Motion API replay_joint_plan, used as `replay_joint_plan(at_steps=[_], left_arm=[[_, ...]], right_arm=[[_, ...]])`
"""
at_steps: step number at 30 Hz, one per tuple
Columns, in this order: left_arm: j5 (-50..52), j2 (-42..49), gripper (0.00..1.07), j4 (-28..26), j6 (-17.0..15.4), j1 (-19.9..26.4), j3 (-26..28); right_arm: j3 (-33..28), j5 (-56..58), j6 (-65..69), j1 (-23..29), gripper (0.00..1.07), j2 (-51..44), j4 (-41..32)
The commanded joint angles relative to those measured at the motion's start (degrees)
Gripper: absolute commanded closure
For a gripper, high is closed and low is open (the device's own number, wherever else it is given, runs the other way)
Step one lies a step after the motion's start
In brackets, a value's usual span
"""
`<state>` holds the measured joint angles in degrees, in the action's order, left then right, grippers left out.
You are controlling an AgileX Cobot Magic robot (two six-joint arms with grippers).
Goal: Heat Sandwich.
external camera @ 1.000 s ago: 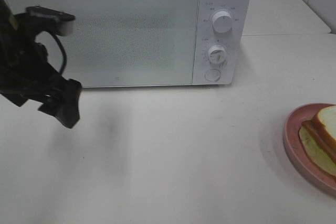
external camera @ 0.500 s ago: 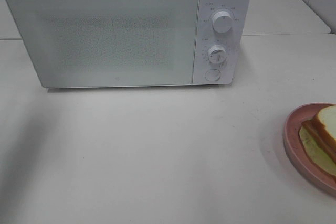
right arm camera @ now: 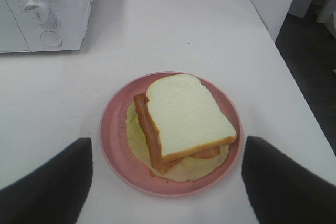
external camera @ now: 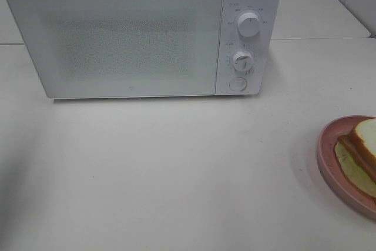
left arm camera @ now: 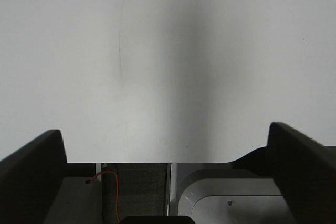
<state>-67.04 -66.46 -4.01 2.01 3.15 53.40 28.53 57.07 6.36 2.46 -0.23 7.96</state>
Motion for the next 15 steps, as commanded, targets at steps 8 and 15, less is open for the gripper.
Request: replay_joint_plan(at_steps=[8,15], left_arm=[[2.0,18.4,0.08,1.2,0.3,0.2,-8.6],[2.3,32.1,0.08,1.1,1.9,0.2,-14.3]], right_arm=[[-0.1,0.0,-0.6,-0.3,0.32,-1.5,0.2],[-0.1,0.0,-0.6,-0.3,0.32,-1.5,0.2]])
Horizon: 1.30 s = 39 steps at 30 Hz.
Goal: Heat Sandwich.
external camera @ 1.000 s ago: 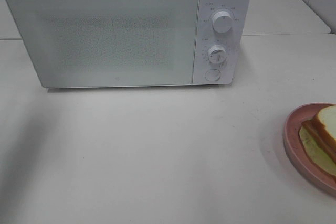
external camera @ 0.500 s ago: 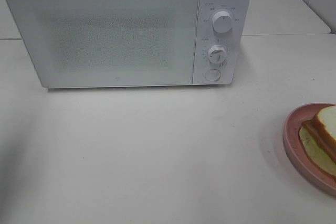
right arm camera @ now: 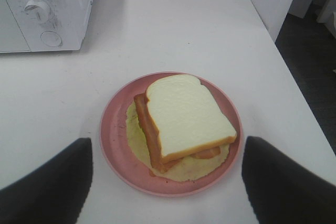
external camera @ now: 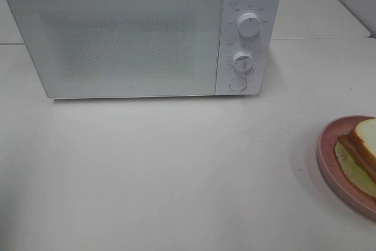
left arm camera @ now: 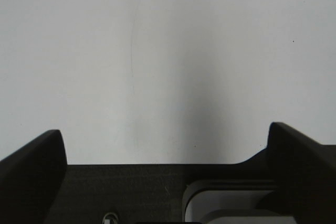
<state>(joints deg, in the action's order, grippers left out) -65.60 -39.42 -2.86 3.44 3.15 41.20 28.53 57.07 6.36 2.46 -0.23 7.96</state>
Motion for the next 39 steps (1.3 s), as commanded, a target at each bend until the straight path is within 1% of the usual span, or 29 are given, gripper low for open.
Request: replay_joint_plan(at_steps=[1,3,5,7,8,10,11,12,13,16,18,21,39], left_arm=[[0.9,7.0,0.08,0.0,0.5,0.2,-2.9],[0.9,12.0,0.08,-0.1,0.5,0.2,-5.3],[0.9,13.3,0.08,-0.3,0.5,0.2,-6.1],[1.4,18.5,0.08,-1.0,0.5,0.2,-9.0],[1.4,18.5,0.08,-1.0,0.5,0.2,-9.0],[2.2,22.1,0.08,-1.0,0.5,0.2,-10.5],[4.4,26.0,0.08,-1.0,0.5,0.2,-11.4],[4.2,28.2,0.08,-1.1,0.5,0.2,-11.6],[4.2,28.2,0.08,-1.1,0.5,0.2,-11.6],[4.2,35.8,0.08,-1.1,0.4,0.2,-11.6],[4.2,39.1,0.08,-1.1,0.4,0.2,-11.6],[4.2,41.5,0.08,-1.1,0.3,0.2,-11.6],[4.2,41.2,0.08,-1.2,0.3,0.2,-11.6]], right_arm=[[-0.1,0.0,-0.6,-0.3,0.32,-1.5,0.2],[-0.1,0.0,-0.6,-0.3,0.32,-1.5,0.2],[-0.1,0.0,-0.6,-0.3,0.32,-1.5,0.2],[-0.1,0.0,-0.6,-0.3,0.32,-1.5,0.2],[-0.1,0.0,-0.6,-0.3,0.32,-1.5,0.2],[-0.1,0.0,-0.6,-0.3,0.32,-1.5,0.2],[-0.1,0.0,-0.6,-0.3,0.32,-1.5,0.2],[-0.1,0.0,-0.6,-0.3,0.32,-1.5,0.2],[-0.1,0.0,-0.6,-0.3,0.32,-1.5,0.2],[-0.1,0.0,-0.6,-0.3,0.32,-1.5,0.2],[-0.1,0.0,-0.6,-0.3,0.32,-1.5,0.2],[-0.1,0.0,-0.6,-0.3,0.32,-1.5,0.2],[-0.1,0.0,-0.6,-0.3,0.32,-1.3,0.2]])
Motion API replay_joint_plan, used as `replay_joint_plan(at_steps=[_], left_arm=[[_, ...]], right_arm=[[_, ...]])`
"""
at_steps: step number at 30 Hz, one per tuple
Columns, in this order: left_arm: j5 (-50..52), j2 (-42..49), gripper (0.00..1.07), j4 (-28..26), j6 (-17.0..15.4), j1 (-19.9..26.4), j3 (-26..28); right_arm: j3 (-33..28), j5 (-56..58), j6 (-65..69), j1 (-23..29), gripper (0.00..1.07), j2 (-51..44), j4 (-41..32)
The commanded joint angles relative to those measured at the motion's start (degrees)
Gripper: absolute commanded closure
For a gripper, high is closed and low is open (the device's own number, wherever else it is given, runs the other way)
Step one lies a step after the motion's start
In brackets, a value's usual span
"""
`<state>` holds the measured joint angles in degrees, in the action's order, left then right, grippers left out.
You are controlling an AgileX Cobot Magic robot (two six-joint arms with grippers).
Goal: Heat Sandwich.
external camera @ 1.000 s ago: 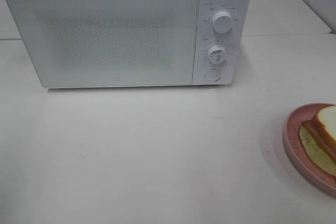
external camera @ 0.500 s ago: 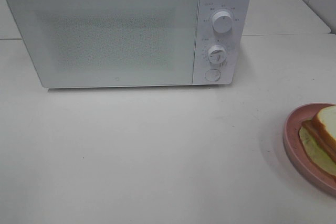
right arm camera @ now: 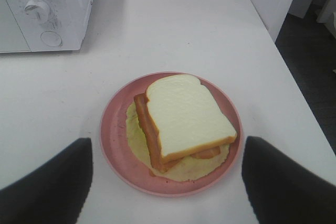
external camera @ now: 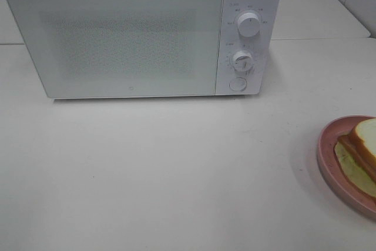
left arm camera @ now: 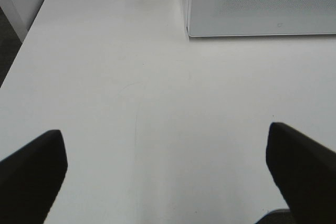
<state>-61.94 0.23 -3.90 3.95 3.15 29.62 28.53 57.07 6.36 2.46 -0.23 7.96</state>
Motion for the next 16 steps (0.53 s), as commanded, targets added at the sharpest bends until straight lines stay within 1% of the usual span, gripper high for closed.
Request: replay_joint_plan(at_steps=[1,16], left_arm=[[0.6,1.5,0.08,-0.2,-0.2,0.2,-0.1],[0.6,1.5,0.08,-0.2,-0.2,0.2,-0.1]], right_arm=[[-0.1,0.0,-0.6,-0.3,0.32,-1.3,0.2],[-0.1,0.0,-0.6,-0.3,0.32,-1.3,0.2]])
